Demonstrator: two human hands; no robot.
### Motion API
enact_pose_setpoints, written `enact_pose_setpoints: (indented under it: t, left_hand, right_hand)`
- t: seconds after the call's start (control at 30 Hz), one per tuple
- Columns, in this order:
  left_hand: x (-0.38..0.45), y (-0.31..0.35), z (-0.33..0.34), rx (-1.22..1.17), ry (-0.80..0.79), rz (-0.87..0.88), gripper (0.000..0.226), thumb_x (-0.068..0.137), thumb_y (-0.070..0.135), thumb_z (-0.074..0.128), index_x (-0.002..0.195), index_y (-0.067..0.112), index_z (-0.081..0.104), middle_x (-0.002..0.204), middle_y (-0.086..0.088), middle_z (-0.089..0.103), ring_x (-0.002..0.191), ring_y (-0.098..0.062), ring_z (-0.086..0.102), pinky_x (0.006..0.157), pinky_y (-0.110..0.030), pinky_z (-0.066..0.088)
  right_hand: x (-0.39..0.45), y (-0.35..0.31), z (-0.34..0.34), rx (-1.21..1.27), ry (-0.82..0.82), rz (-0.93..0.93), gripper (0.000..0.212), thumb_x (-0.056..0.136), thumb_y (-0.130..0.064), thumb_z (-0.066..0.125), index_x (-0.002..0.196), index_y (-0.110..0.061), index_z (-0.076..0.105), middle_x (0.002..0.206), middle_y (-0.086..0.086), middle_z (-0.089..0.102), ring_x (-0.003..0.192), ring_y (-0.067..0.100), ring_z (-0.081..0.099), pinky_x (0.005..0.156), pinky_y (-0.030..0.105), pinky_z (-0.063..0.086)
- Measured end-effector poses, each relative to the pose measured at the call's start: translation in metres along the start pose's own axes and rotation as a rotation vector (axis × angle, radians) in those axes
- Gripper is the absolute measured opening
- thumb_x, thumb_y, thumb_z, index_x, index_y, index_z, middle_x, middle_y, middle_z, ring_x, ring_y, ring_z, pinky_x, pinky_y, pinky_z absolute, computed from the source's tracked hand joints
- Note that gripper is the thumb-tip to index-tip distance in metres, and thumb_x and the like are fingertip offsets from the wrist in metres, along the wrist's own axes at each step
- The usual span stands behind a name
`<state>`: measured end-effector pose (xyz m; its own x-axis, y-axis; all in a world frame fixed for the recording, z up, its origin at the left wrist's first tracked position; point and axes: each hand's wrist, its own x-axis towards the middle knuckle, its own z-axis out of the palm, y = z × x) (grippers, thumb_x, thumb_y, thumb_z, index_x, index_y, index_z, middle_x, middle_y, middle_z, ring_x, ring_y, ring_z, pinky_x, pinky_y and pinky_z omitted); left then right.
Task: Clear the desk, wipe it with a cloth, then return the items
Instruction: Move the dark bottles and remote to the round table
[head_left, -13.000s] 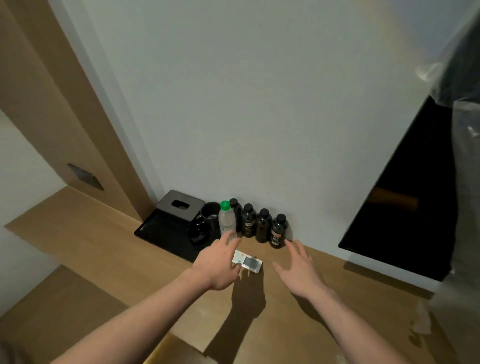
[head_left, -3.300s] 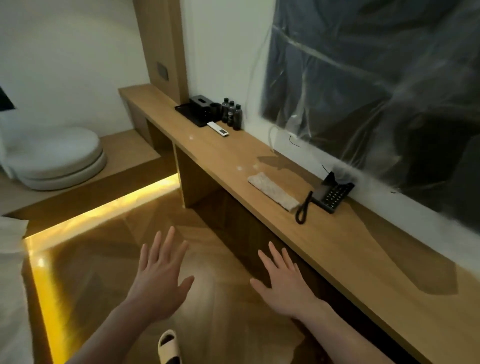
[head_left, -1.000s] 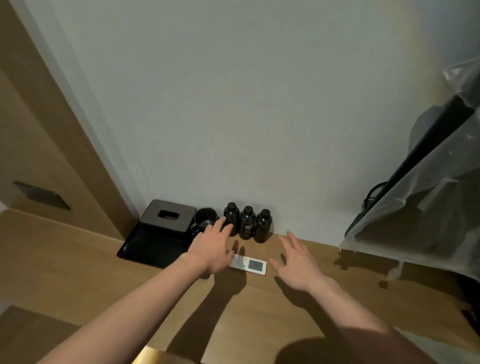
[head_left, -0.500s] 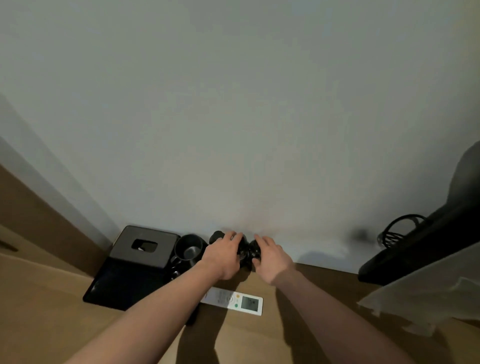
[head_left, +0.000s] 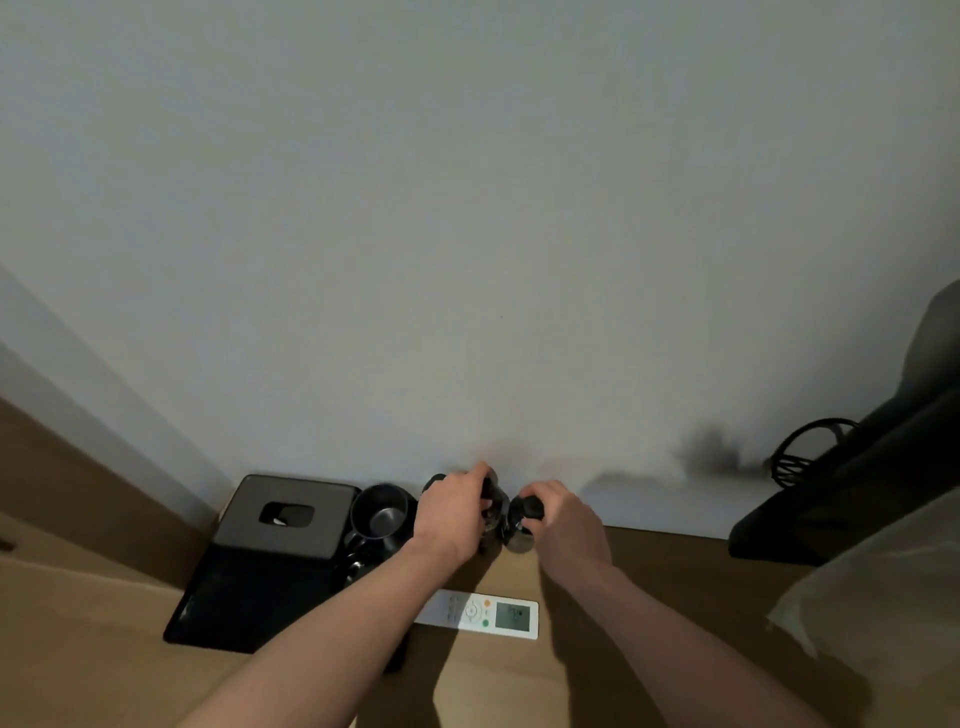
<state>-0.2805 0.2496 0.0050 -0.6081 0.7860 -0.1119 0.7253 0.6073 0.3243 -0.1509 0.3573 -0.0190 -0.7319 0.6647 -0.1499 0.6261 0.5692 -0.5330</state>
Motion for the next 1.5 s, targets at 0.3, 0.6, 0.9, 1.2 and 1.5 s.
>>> enact_pose_setpoints:
  t: [0.3,0.6,0.9,1.2,1.5]
  left_hand:
    - [-0.087,-0.016,-0.043,-0.210,0.161,0.172,0.033,0.096,0.023,0.067,0.125,0.038,0.060,0.101,0.015,0.064,0.093,-0.006,0.055,0.077,-0.028,0.051]
    - [-0.180,-0.027,-0.047,-0.385,-0.060,0.321,0.033,0.096,0.025,0.065,0.125,0.039,0.059,0.109,0.015,0.061,0.109,-0.012,0.054,0.091,-0.037,0.047]
    - [-0.269,-0.015,-0.034,-0.352,-0.204,0.549,0.033,0.095,0.023,0.069,0.125,0.036,0.063,0.112,0.015,0.062,0.098,-0.006,0.052,0.083,-0.027,0.040]
    - [-0.361,0.033,-0.027,-0.307,-0.311,0.723,0.036,0.095,0.029,0.071,0.129,0.038,0.060,0.115,0.015,0.069,0.097,-0.003,0.061,0.091,-0.029,0.056]
    - [-0.482,0.121,0.004,-0.303,-0.338,0.882,0.040,0.095,0.025,0.071,0.131,0.036,0.059,0.119,0.015,0.068,0.102,-0.004,0.066,0.092,-0.028,0.058]
  right_hand:
    - [-0.097,-0.020,-0.031,0.182,0.241,0.027,0.023,0.093,-0.021,0.074,0.108,-0.038,0.070,0.105,-0.025,0.060,0.094,0.000,0.061,0.085,0.018,0.052]
    - [-0.238,-0.045,-0.009,0.231,0.347,0.252,0.026,0.090,-0.024,0.075,0.112,-0.035,0.067,0.105,-0.015,0.060,0.093,0.005,0.057,0.087,0.028,0.049]
    - [-0.386,-0.066,0.014,0.270,0.429,0.506,0.025,0.093,-0.028,0.072,0.117,-0.033,0.066,0.104,-0.017,0.059,0.091,0.004,0.057,0.085,0.024,0.049]
    - [-0.510,-0.048,0.020,0.312,0.631,0.631,0.032,0.087,-0.022,0.082,0.107,-0.041,0.067,0.099,-0.023,0.059,0.083,0.003,0.064,0.068,0.009,0.044]
    - [-0.671,-0.007,0.004,0.300,0.659,0.753,0.029,0.094,-0.033,0.073,0.119,-0.045,0.064,0.107,-0.025,0.056,0.091,-0.007,0.059,0.071,0.008,0.046]
